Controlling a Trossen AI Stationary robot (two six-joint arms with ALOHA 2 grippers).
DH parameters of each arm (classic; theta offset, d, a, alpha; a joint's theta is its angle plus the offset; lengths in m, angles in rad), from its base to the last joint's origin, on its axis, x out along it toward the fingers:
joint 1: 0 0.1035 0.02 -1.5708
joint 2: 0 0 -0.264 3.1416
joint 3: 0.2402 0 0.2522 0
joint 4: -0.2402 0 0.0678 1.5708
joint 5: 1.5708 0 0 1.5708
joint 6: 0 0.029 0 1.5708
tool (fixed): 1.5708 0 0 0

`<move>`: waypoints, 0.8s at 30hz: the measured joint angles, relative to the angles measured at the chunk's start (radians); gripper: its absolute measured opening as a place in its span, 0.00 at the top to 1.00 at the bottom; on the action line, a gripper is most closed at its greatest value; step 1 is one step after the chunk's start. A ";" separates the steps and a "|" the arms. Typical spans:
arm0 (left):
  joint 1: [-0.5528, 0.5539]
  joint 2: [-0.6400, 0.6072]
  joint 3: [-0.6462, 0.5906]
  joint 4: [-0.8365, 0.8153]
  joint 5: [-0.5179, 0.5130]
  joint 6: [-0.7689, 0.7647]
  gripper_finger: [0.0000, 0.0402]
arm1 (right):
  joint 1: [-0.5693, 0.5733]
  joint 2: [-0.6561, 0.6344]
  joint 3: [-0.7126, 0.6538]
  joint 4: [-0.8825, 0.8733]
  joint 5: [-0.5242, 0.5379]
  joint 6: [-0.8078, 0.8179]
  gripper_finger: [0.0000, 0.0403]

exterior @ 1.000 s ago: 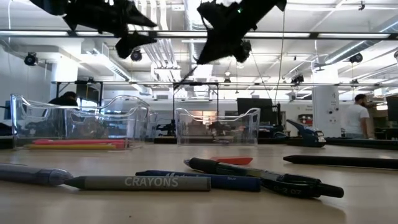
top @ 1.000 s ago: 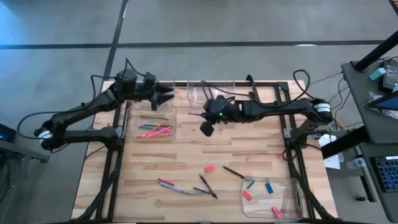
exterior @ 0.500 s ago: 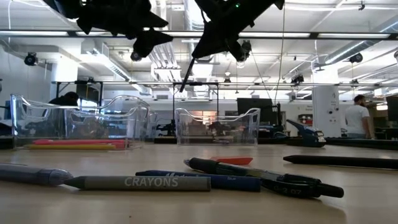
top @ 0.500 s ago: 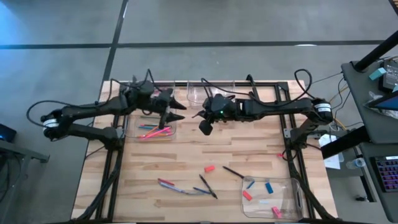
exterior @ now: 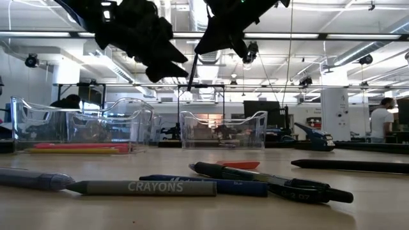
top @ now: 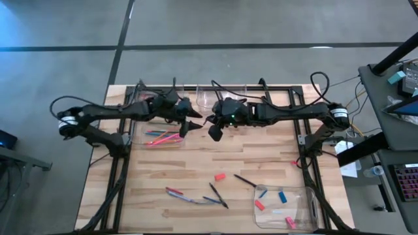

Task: Sort crayons/erasers/pens/pencils in bins
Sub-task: Put the blue crayon into the top left transparent bin

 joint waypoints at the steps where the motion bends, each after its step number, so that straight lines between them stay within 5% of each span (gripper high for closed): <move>1: -0.002 0.015 0.007 0.001 0.000 -0.009 0.37 | 0.000 0.000 0.000 0.000 -0.002 0.001 0.98; 11: -0.037 0.099 0.020 0.130 -0.014 -0.066 0.36 | 0.000 0.000 0.000 0.010 -0.003 0.010 0.98; 15: -0.047 0.105 0.020 0.135 -0.068 -0.065 0.52 | 0.000 0.000 0.000 0.011 -0.003 0.011 0.98; 21: -0.047 0.104 0.020 0.134 -0.074 -0.068 0.94 | 0.000 0.000 0.000 0.013 -0.001 0.053 0.98; 24: -0.047 0.099 0.020 0.138 -0.076 -0.084 0.96 | 0.000 0.000 0.000 0.016 -0.002 0.061 0.98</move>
